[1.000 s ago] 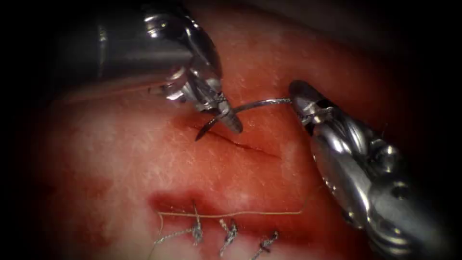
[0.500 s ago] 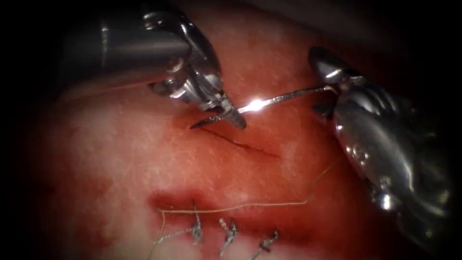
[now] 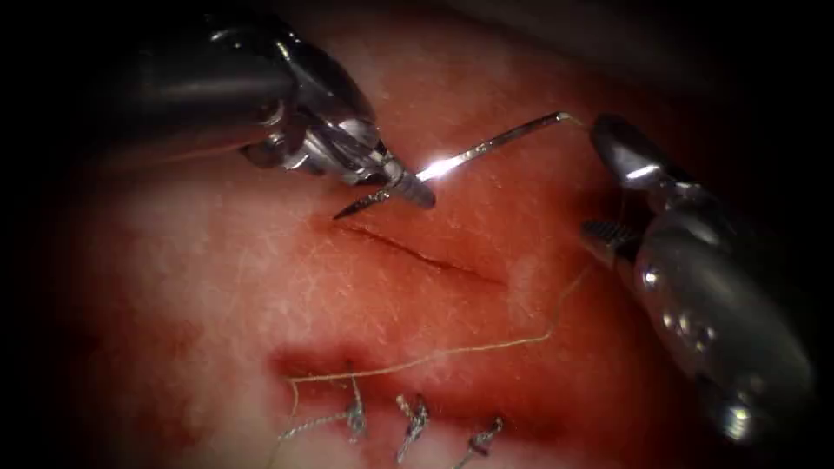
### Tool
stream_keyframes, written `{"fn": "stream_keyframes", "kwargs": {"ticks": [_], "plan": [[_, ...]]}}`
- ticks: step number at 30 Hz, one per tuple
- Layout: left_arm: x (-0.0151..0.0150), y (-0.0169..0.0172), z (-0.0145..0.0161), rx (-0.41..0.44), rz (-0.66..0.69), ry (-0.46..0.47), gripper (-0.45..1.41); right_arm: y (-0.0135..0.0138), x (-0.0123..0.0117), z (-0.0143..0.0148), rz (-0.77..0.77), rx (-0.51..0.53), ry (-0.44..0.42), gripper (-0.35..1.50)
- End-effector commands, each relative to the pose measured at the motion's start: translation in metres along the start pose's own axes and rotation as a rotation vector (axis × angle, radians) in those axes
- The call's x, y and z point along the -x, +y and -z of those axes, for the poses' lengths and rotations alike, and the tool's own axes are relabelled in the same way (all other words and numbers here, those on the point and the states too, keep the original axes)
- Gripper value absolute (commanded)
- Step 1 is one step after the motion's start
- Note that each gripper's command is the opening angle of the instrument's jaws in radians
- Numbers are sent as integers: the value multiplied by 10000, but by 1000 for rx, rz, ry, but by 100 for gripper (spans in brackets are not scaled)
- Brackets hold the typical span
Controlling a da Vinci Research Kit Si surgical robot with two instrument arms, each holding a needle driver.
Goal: Wound Closure
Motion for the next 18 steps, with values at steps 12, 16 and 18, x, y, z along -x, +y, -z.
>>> {"fn": "stream_keyframes", "kwargs": {"ticks": [12, 16, 18], "plan": [[7, -10, 8, 77, 41, 258, -35, 15, 13, 8, -961, -328, 374, 32], [17, -8, 16, 139, 59, 369, -35, 15, 29, -8, -985, -328, 378, 61], [22, -4, 14, 181, 69, 474, -35, 9, 38, -18, -1081, -341, 363, 64]]}}
